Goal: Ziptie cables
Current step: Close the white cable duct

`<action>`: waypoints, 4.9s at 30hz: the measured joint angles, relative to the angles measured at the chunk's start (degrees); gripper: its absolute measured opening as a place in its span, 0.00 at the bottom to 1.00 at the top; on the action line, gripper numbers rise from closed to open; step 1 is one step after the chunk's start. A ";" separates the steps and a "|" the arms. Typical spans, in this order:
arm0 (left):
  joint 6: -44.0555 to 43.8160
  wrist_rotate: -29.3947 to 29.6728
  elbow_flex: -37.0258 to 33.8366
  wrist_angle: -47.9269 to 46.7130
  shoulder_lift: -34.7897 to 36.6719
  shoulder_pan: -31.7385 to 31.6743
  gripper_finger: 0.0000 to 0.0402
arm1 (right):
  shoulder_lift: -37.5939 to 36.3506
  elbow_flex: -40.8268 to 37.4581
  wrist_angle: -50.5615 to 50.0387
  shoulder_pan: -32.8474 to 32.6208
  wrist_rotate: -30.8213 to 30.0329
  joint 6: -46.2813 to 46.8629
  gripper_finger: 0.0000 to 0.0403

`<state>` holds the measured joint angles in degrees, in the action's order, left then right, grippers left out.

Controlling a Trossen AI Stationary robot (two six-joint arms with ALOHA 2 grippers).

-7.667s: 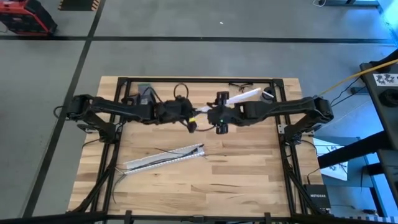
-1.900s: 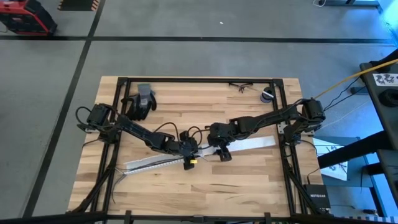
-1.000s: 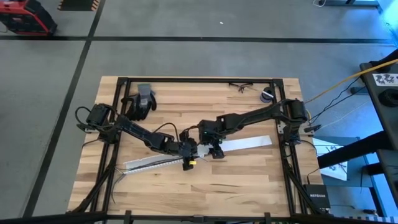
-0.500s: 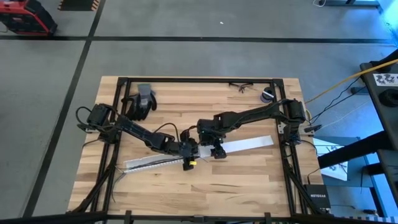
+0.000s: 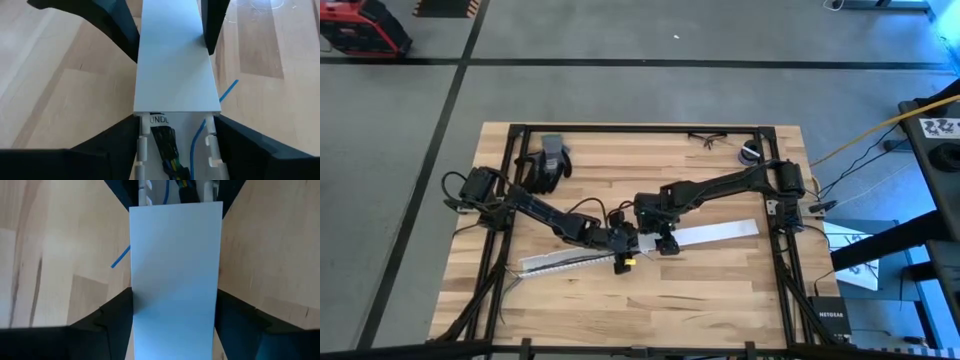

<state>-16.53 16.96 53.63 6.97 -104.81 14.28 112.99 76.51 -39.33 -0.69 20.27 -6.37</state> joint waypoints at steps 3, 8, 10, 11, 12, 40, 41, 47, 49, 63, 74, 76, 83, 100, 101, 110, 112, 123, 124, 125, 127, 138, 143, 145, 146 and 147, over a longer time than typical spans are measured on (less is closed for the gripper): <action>0.08 0.10 0.00 0.01 0.00 0.00 0.59 | 0.00 0.00 0.18 -0.02 -0.29 0.04 0.59; 0.17 0.08 0.00 -0.08 0.00 0.00 0.59 | 0.51 0.00 1.24 -0.09 0.10 0.46 0.59; 0.15 0.07 -0.01 -0.15 0.00 0.02 0.59 | 0.61 0.00 1.84 -0.04 0.31 0.83 0.59; 0.15 0.08 -0.02 -0.16 0.00 0.02 0.59 | 0.63 -0.04 2.25 -0.04 0.31 1.34 0.59; 0.10 0.15 -0.04 -0.07 0.00 0.02 0.59 | 0.65 -0.12 2.73 -0.03 0.32 1.69 0.59; 0.69 0.94 0.11 -7.87 4.79 0.82 0.75 | 0.87 2.06 0.26 -0.02 -3.39 -0.77 0.59; 0.71 1.24 0.11 -8.38 5.35 1.06 0.75 | 0.92 2.45 -0.21 -0.02 -3.70 -1.31 0.59; -0.53 3.40 0.09 -11.89 8.22 2.01 0.75 | 0.94 3.21 -1.07 -0.01 -5.10 -2.18 0.59; -1.20 2.64 0.09 -12.38 7.62 1.85 0.75 | 0.94 3.21 -1.22 0.00 -5.11 -2.51 0.59; 0.50 -1.04 0.02 -6.53 1.42 0.60 0.75 | 0.94 3.08 -0.13 -0.11 -4.06 -4.42 0.59; 0.44 -2.12 -0.17 -5.43 0.93 0.01 0.75 | 3.45 3.26 2.78 -0.02 0.87 -0.34 0.59; 0.45 -2.15 -0.20 -5.64 0.90 0.02 0.75 | 3.68 3.26 2.67 0.00 0.94 1.27 0.59; 0.93 -1.70 -0.20 -5.51 1.04 0.02 0.75 | 3.77 3.26 2.56 0.02 1.11 2.04 0.59; 0.51 3.07 0.09 -11.27 8.07 -0.04 0.75 | 3.98 3.32 2.90 0.03 0.30 1.64 0.59; 0.12 3.19 0.09 -11.29 8.55 -0.04 0.75 | 3.98 3.32 2.82 0.01 0.32 1.64 0.59; -2.81 5.94 0.07 -11.68 10.63 -0.04 0.75 | 3.96 3.32 2.89 0.00 0.76 1.62 0.59; -2.85 6.29 0.07 -11.24 10.75 -0.04 0.75 | 3.96 3.34 2.98 0.00 0.80 1.53 0.59; -4.38 9.88 0.09 -9.23 6.32 -1.77 0.75 | 4.09 3.06 2.12 0.00 -1.65 0.03 0.59; -4.38 10.13 0.09 -9.70 6.32 -1.81 0.75 | 4.09 3.08 2.13 0.00 -2.54 -0.12 0.59; -4.34 10.22 0.09 -9.79 6.32 -1.81 0.75 | 4.09 3.09 2.06 0.00 -3.08 -0.34 0.59; -4.25 10.21 0.09 -9.65 6.35 -1.67 0.75 | 4.07 3.13 1.80 0.00 -4.01 -1.09 0.59; -3.95 9.86 0.09 -12.85 10.49 -0.32 0.75 | 4.00 5.01 -3.34 -0.09 -7.23 -5.91 0.59; -4.59 9.95 0.11 -15.14 12.11 0.54 0.75 | 3.97 6.15 -4.10 -0.09 -8.11 -8.06 0.59; -4.78 9.94 0.11 -15.82 12.62 1.09 0.75 | 3.96 6.19 -4.06 -0.09 -8.13 -8.90 0.59; -5.10 9.95 0.11 -16.03 12.70 1.37 0.75 | 3.96 6.19 -4.20 -0.09 -8.11 -8.94 0.59; -5.33 10.04 0.11 -16.20 12.82 1.67 0.75 | 3.96 6.19 -4.50 -0.09 -8.13 -8.96 0.59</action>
<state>-21.86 27.00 53.74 -9.23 -91.99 15.96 116.95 82.70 -43.83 -0.78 12.14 -15.33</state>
